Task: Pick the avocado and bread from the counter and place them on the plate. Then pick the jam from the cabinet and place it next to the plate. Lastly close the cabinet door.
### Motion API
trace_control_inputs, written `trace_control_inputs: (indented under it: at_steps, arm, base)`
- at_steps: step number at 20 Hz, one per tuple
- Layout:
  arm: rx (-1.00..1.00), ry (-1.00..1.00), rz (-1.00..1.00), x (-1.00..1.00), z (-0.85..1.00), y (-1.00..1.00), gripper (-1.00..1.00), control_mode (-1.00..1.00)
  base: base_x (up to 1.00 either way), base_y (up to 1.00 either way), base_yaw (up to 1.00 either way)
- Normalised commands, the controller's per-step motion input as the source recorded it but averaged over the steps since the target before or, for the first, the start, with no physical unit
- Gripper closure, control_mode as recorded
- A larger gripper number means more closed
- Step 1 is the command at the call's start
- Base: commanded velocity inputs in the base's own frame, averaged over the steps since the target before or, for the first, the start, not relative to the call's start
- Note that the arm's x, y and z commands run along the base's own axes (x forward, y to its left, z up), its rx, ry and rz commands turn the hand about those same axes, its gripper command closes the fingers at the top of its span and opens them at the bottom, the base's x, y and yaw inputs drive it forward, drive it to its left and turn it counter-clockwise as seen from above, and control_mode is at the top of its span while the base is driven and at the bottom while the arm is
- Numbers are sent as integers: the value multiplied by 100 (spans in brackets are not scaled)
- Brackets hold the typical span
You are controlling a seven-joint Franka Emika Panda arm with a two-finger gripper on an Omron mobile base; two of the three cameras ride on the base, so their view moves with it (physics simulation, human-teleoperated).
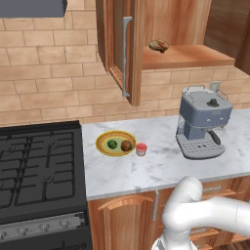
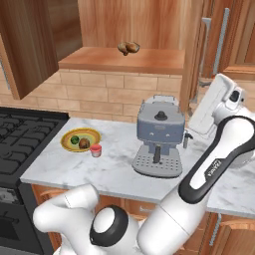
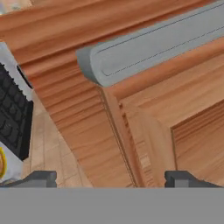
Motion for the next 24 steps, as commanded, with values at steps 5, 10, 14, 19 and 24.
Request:
trace_control_inputs:
  at_steps: [5,10,14,19,24]
  arm:
    - [-19,0,0,0,10,41,-100,-100]
    - [-19,0,0,0,8,42,-100,-100]
    - [-21,0,0,0,6,46,-100,-100]
    - [-22,0,0,7,5,55,-100,-100]
    - [-17,-6,0,41,0,46,-100,-100]
  base:
    - [0,0,0]
    - [0,0,0]
    - [0,0,0]
    - [0,0,0]
    - [0,0,0]
